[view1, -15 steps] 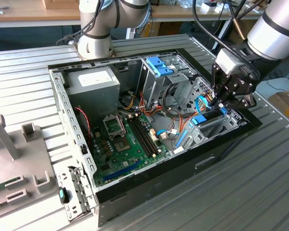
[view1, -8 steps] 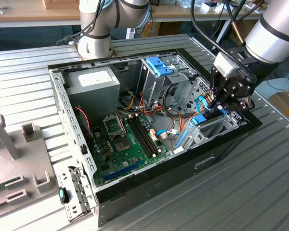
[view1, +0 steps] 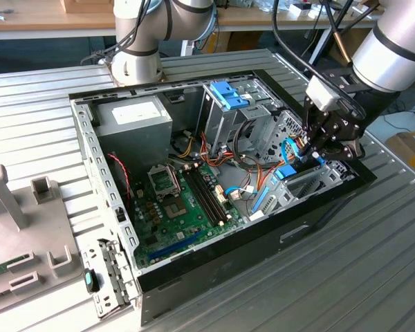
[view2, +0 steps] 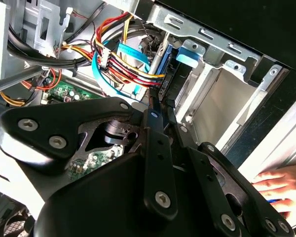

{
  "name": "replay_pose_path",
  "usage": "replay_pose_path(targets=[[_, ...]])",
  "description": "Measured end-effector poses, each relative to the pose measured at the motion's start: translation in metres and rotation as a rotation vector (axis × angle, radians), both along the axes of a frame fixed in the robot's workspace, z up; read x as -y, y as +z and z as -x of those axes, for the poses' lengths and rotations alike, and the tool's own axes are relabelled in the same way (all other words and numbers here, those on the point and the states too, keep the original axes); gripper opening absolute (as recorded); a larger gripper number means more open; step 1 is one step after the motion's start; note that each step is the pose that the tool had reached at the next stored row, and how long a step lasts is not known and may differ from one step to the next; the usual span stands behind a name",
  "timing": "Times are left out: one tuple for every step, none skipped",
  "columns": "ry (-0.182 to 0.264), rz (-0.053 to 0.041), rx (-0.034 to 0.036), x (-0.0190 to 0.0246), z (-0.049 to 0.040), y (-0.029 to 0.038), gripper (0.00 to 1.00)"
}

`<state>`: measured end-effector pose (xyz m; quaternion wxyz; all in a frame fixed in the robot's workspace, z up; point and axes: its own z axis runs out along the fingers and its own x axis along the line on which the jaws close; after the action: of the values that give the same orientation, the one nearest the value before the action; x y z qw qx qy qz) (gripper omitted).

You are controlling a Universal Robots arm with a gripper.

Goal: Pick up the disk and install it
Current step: 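Insert the first disk wire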

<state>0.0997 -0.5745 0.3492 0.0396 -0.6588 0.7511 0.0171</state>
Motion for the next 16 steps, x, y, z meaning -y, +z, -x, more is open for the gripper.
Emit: replay_pose_path(targets=[[0.000, -0.0002, 0.0001, 0.0000, 0.0007, -0.0002, 0.17], [0.000, -0.0004, 0.0001, 0.0000, 0.0015, -0.0006, 0.17], [0.000, -0.0001, 0.0001, 0.0000, 0.0015, -0.0007, 0.17], [-0.001, 0.0001, 0.0000, 0.0000, 0.0013, -0.0011, 0.17], [-0.002, 0.0000, 0.0000, 0.0000, 0.0004, -0.0013, 0.17], [-0.002, -0.0001, 0.0000, 0.0000, 0.0003, -0.0014, 0.17], [-0.003, 0.0000, 0.0000, 0.0000, 0.0003, -0.0014, 0.17], [-0.003, -0.0001, 0.0000, 0.0000, 0.0003, -0.0015, 0.17], [-0.005, -0.0003, 0.0001, 0.0002, 0.0002, -0.0018, 0.17], [-0.007, -0.0003, 0.0001, 0.0004, 0.0003, -0.0018, 0.17], [-0.009, -0.0001, 0.0000, 0.0004, 0.0007, -0.0018, 0.17], [-0.011, 0.0001, 0.0001, 0.0005, 0.0010, -0.0020, 0.17], [-0.013, 0.0001, 0.0000, 0.0004, 0.0010, -0.0022, 0.17], [-0.014, 0.0001, 0.0000, 0.0005, 0.0010, -0.0025, 0.17], [-0.016, 0.0001, 0.0001, 0.0005, 0.0011, -0.0030, 0.17], [-0.016, 0.0001, 0.0000, 0.0005, 0.0011, -0.0035, 0.17]])
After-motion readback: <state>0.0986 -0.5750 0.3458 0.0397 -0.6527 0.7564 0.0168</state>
